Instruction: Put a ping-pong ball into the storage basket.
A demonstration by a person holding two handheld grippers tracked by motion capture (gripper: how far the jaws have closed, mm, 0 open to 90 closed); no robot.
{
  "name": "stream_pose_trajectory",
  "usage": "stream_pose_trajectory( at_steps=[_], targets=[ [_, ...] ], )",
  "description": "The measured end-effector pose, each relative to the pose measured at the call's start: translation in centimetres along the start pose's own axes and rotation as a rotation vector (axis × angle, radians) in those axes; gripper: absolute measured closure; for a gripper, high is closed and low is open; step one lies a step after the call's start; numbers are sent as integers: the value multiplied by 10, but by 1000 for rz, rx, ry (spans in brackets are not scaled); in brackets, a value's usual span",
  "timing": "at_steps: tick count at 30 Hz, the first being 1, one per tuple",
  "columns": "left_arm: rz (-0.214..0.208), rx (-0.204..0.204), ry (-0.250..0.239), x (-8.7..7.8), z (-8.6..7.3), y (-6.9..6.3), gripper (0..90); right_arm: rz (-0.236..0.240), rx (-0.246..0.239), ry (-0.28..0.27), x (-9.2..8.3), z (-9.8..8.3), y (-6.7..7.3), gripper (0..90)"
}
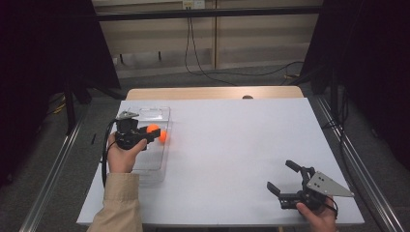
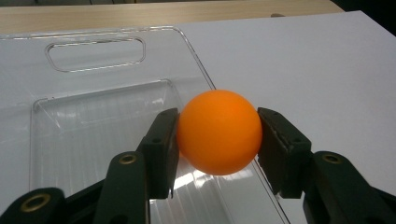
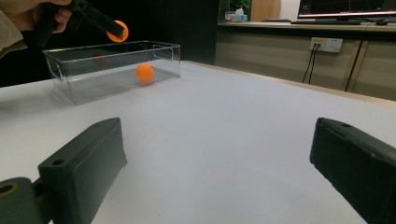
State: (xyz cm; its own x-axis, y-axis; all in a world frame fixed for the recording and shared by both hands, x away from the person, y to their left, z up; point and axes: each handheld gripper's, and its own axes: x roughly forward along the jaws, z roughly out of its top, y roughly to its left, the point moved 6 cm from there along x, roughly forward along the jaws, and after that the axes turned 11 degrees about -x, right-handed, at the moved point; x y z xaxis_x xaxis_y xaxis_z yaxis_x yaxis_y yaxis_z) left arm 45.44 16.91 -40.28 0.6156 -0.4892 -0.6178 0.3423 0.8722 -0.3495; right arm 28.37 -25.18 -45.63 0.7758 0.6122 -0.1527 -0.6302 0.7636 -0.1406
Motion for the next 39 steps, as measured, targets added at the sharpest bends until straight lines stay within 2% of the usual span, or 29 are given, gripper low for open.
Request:
stream_pose_trajectory(
  at_steps=[6,9,24,39],
  targets=[
    [9,3,0,-1,-1,3,509,0,0,-1,0,0,0,28],
    [10,-8,-3,0,-1,4,509,-2,0,-1,0,0,0,28],
    [27,4,6,0,-3,8,509,1,0,-1,0,0,0,28],
    [38,-9,7,1,-6,13,508,0,2,-2,0,0,0,28]
  ],
)
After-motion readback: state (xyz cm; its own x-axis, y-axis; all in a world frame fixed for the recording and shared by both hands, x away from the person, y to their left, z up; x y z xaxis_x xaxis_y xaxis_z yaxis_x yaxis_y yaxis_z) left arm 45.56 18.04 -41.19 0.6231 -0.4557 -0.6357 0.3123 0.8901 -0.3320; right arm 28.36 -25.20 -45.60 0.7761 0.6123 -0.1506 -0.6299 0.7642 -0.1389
